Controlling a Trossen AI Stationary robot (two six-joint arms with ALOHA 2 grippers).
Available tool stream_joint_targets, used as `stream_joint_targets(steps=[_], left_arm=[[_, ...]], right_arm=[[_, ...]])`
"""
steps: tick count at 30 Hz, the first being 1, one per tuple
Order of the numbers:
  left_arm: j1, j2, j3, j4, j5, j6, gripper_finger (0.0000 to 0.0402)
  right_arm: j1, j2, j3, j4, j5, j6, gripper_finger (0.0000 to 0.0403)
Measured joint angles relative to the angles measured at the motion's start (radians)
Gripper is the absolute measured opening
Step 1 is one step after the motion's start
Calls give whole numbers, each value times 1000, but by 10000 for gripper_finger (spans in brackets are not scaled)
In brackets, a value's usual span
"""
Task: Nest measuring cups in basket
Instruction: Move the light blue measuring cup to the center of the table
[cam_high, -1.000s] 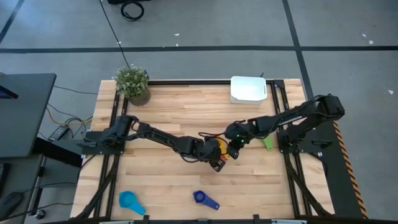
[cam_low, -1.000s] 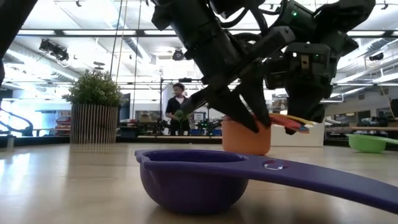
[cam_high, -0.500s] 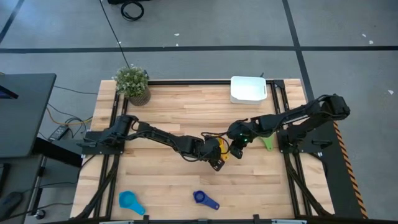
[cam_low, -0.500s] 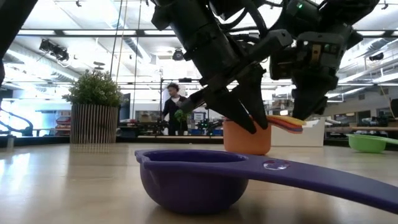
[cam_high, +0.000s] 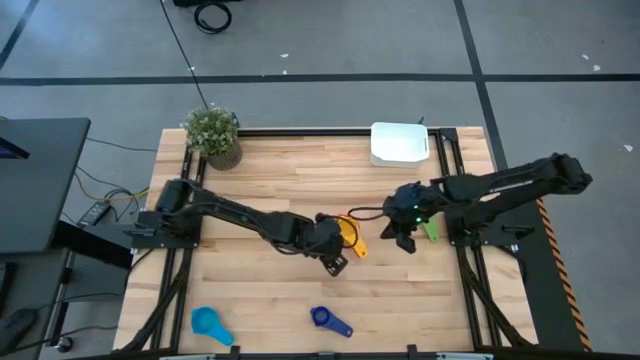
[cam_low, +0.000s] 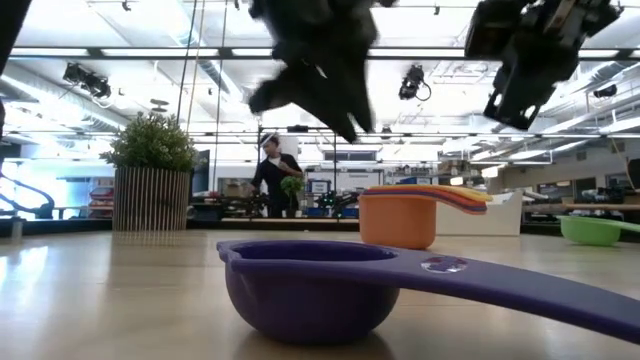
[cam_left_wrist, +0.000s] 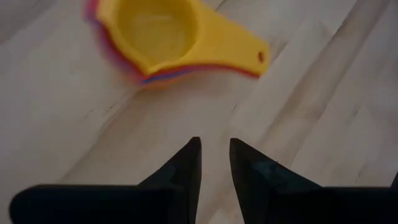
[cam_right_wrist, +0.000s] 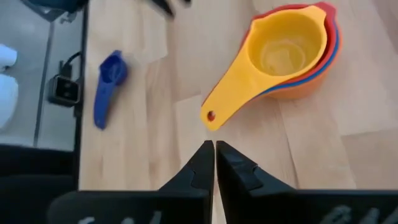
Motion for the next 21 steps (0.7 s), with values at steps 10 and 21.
stream_joint_targets(steps=[10, 21], left_arm=[[-110, -172, 0, -265, 96, -351, 86], [-354, -237, 0, -508, 206, -956, 60]], right_arm=[[47, -63, 61, -91, -5, -27, 8], [57, -65, 63, -96, 21, -63, 9]])
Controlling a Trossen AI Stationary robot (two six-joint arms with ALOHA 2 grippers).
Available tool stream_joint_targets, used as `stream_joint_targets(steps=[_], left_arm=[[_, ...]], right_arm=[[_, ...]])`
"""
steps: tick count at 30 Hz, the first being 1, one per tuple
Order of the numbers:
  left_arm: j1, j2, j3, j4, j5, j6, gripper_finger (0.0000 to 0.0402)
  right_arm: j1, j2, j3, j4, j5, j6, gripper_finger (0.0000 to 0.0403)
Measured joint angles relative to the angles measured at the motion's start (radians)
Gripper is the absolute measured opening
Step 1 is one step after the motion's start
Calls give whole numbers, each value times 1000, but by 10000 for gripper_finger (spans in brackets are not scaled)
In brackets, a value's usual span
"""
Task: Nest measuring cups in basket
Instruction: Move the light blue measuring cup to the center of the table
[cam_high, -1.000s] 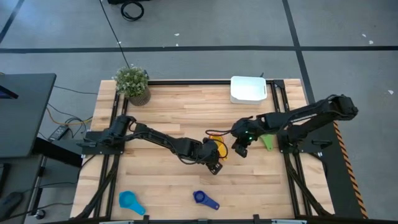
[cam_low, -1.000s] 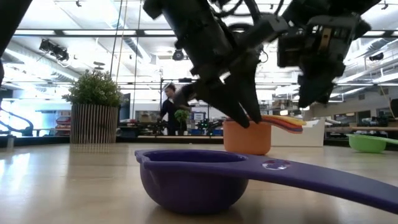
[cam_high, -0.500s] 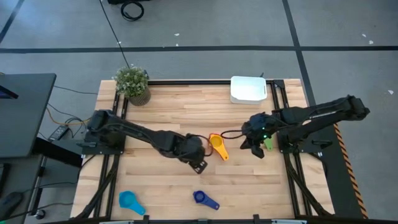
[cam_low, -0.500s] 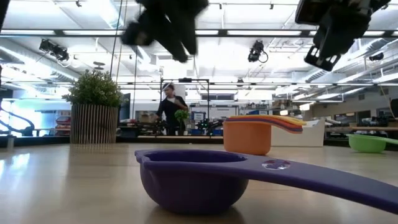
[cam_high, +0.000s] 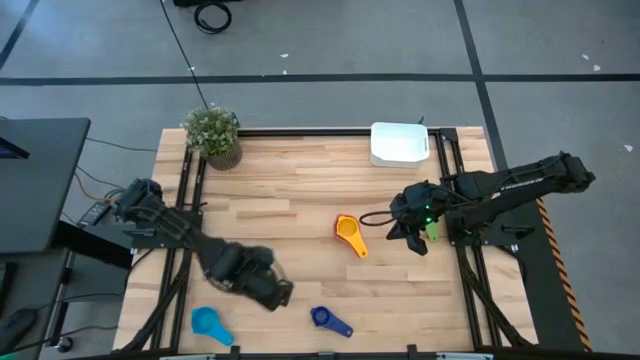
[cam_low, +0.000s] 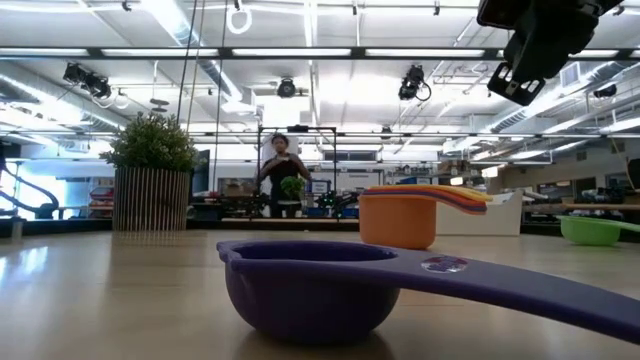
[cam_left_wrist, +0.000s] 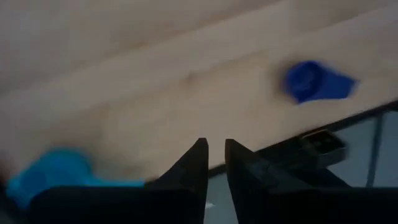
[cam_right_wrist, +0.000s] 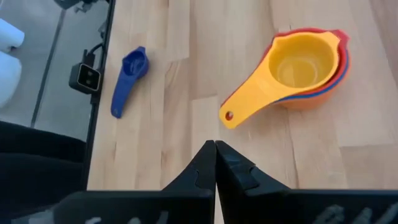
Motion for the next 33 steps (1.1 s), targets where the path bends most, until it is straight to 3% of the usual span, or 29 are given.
stream_joint_targets(steps=[5, 10, 26, 33], left_arm=[[-111, 0, 0, -53, 26, -253, 59], [-211, 0, 0, -113, 24, -407, 59], [-294, 6, -36, -138, 26, -409, 59], [-296, 6, -167, -55, 239, -439, 63]], right_arm=[[0, -3, 0, 12, 0, 0, 9], [0, -3, 0, 20, -2, 21, 9], [0, -3, 0, 101, -10, 58, 9], [0, -3, 0, 109, -11, 63, 9]])
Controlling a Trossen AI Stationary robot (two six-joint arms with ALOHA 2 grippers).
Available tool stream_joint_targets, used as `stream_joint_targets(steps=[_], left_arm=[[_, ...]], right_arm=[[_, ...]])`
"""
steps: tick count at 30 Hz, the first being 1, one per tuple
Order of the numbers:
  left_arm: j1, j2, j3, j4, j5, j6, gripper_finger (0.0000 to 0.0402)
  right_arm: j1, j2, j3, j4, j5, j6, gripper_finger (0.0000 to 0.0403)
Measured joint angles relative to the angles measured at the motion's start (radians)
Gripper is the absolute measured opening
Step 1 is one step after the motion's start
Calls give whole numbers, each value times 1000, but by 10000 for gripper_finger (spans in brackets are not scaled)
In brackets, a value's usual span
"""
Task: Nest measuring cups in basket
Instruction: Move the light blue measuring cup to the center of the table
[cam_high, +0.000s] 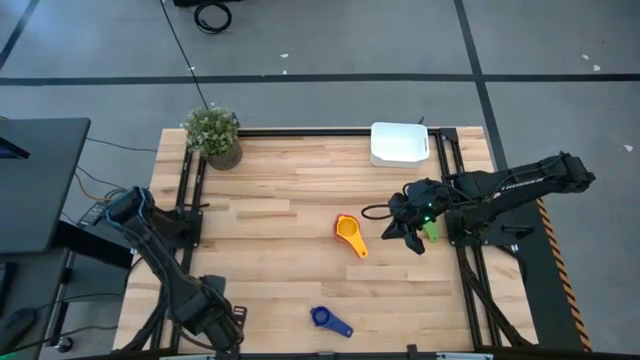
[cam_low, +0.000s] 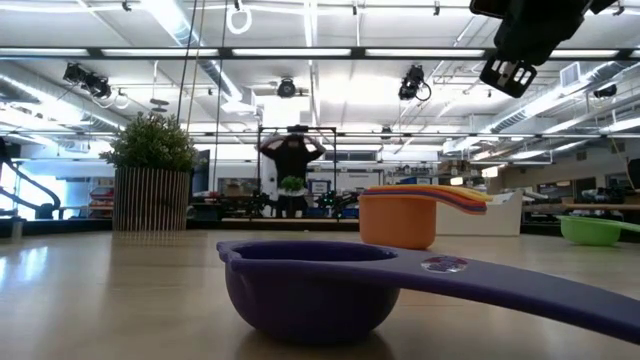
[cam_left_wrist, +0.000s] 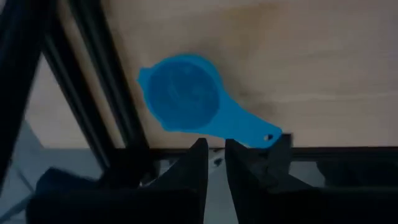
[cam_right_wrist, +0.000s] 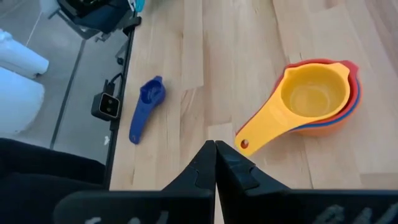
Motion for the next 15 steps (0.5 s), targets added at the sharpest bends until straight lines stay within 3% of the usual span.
stream_joint_targets(steps=[8, 15], left_arm=[[-5, 1, -113, 230, -67, -40, 64], [-3, 1, -145, 201, -79, -68, 64]], right_arm=[[0, 0, 0, 1, 3, 34, 9], [0, 0, 0, 39, 5, 47, 9]])
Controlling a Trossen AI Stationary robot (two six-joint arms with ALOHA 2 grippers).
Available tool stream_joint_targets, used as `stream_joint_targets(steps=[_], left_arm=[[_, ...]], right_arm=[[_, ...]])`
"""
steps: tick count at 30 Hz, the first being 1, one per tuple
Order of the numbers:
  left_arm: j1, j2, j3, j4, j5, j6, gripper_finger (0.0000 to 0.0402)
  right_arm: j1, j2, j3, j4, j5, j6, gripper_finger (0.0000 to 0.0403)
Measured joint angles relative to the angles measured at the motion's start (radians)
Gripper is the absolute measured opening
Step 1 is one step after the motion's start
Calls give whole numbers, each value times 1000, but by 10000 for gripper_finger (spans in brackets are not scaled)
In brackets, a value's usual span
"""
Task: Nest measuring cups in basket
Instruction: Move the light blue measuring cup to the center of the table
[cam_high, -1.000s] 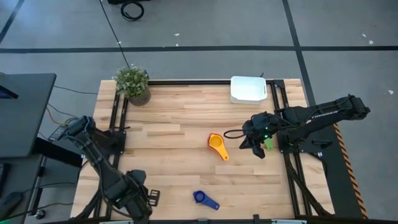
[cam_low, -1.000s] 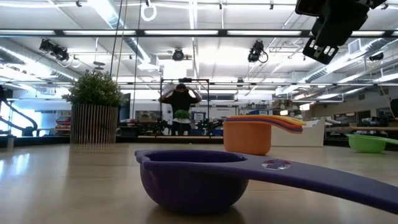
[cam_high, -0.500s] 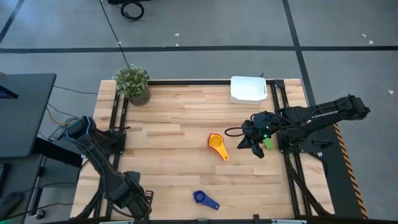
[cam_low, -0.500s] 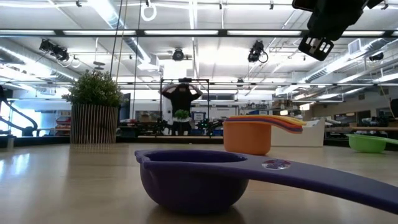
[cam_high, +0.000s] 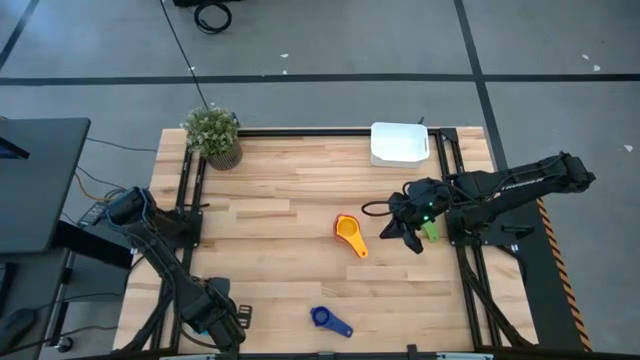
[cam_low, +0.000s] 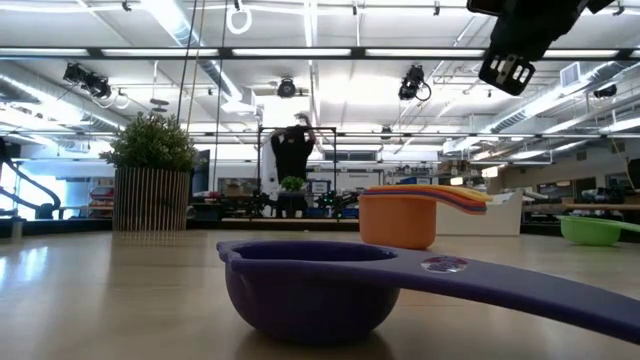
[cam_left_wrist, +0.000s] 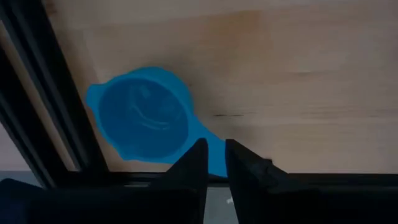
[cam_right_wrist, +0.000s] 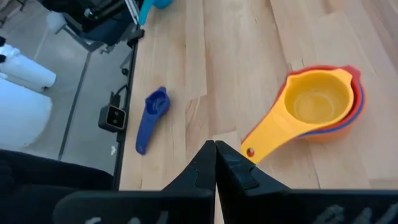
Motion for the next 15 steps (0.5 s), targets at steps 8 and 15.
stream_joint_targets(steps=[8, 15], left_arm=[[1, 0, 0, -77, 58, -14, 62], [1, 0, 0, -69, 59, -2, 38]], right_arm=[[0, 0, 0, 48, 0, 0, 9], [0, 0, 0, 49, 0, 0, 9]])
